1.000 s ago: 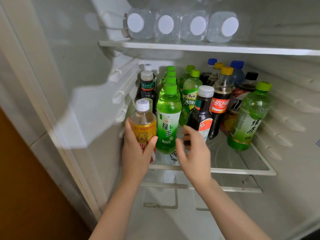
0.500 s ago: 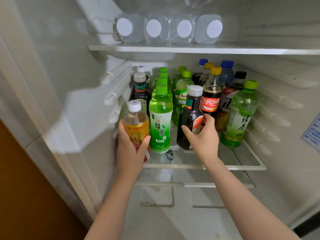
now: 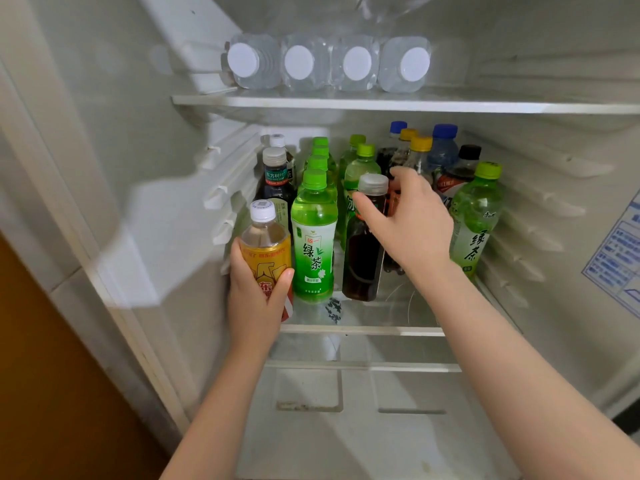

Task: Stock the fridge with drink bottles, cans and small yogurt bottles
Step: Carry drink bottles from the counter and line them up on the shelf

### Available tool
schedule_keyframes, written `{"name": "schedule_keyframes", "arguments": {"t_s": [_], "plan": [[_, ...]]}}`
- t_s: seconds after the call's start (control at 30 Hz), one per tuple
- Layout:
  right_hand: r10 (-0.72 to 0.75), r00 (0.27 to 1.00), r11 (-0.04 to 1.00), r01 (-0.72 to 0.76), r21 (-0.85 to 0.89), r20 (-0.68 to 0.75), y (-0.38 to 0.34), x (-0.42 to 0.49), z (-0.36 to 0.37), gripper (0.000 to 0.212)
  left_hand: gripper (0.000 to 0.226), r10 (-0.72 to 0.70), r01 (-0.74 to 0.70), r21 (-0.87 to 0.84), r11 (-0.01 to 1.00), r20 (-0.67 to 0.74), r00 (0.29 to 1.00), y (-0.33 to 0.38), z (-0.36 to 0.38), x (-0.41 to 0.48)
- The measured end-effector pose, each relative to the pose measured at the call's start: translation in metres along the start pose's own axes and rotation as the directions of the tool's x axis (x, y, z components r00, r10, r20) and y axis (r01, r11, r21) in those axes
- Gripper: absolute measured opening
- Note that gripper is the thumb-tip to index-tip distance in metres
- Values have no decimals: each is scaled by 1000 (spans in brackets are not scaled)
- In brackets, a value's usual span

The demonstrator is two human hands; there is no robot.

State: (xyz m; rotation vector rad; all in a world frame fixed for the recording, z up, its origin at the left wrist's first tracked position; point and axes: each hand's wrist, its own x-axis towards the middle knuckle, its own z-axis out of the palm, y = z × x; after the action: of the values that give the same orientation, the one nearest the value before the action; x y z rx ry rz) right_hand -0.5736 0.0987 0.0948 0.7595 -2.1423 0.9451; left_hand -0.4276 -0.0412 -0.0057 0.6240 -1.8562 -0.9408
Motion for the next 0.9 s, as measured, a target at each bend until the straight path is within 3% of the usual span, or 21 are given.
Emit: {"name": "schedule_keyframes", "arguments": {"t_s": [0.1,0.17,0.27,0.43,0.57,0.9], "plan": [[-24,995,976,45,-215,98,-13,20,3,68,85,6,-6,-4,1000,-17,1000,0,-1,-1],[-69,983,959,113,-261,172,-15,29,4,60,87,6,-6,-2,1000,-19,1000,0,-1,-1],[-164,928,964,222,-144,333,-9,44,2,50,88,3,-4,-4,1000,-17,1000,0,-1,-1],[-213,750,967,254,24,626,0,76,-7,51,87,-3,3,-7,1000,-20,1000,-1,1,0],[-265,685,950,306,61,679,-1,87,-5,51,88,-6,6,-6,1000,-20,1000,-2,1,0],[-333,686,905,424,17,647,1,90,-2,52,90,-7,7,-5,1000,-33,999,-5,3,0]]}}
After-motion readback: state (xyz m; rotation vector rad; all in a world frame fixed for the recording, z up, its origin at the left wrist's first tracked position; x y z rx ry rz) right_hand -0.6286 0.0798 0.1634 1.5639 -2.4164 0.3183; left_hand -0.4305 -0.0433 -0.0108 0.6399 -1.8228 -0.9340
